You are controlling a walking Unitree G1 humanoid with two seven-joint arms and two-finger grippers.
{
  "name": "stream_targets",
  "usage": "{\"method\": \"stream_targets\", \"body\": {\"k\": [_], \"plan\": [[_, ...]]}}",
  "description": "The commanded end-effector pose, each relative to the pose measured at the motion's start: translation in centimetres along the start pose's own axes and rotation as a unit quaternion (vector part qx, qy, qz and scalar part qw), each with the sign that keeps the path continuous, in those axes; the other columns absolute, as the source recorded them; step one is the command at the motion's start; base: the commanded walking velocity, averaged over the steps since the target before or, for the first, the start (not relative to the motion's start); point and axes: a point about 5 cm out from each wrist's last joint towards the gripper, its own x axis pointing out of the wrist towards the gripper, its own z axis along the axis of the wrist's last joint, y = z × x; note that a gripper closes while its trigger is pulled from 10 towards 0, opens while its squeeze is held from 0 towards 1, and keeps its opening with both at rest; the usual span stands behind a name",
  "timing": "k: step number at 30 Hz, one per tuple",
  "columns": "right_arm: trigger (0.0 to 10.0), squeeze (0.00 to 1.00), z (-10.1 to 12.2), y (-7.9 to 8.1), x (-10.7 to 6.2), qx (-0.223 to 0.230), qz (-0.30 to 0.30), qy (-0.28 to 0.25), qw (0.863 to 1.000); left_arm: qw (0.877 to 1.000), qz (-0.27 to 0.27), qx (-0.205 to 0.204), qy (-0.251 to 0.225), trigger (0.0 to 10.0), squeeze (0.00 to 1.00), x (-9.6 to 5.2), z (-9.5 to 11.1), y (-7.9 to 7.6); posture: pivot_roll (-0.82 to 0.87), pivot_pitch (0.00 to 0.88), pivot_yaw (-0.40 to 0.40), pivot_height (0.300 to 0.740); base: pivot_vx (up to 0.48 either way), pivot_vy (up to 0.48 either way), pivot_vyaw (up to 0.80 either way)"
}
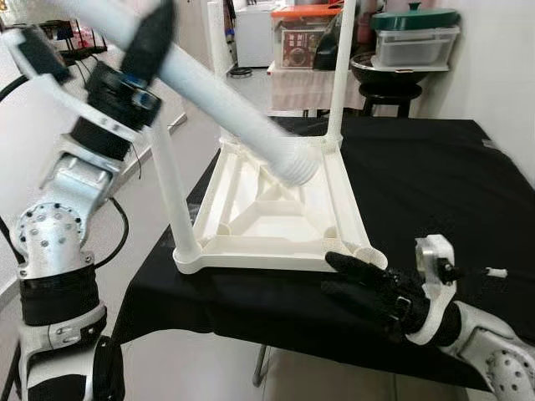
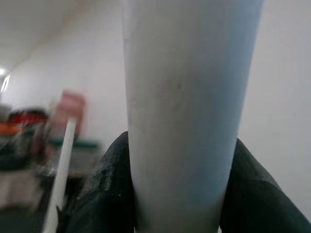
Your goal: Building children table
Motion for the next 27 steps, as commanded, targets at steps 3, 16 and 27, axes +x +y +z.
{"method": "stream_targets", "body": {"k": [3,16,27], "plan": [[10.0,1.0,1.3,0.0,-0.5,-0.056,-0.013,0.025,0.998,0.995,-0.003,0.036,0.095,0.0,0.0,-0.2,-4.0,-0.2,-0.07,0.0,0.052,0.74,0.0,0.0,0.0],[10.0,0.49,4.6,0.2,4.8,-0.217,-0.034,0.024,0.975,0.98,-0.047,-0.052,0.186,0.0,0.0,-1.1,-9.6,-2.0,-0.06,0.0,0.05,0.74,0.0,0.0,0.0],[10.0,0.0,4.0,0.1,8.9,-0.217,-0.044,0.067,0.973,0.975,-0.091,-0.07,0.191,0.0,0.0,-0.7,-10.9,-3.8,-0.07,0.0,0.049,0.74,0.0,0.0,0.0]]}}
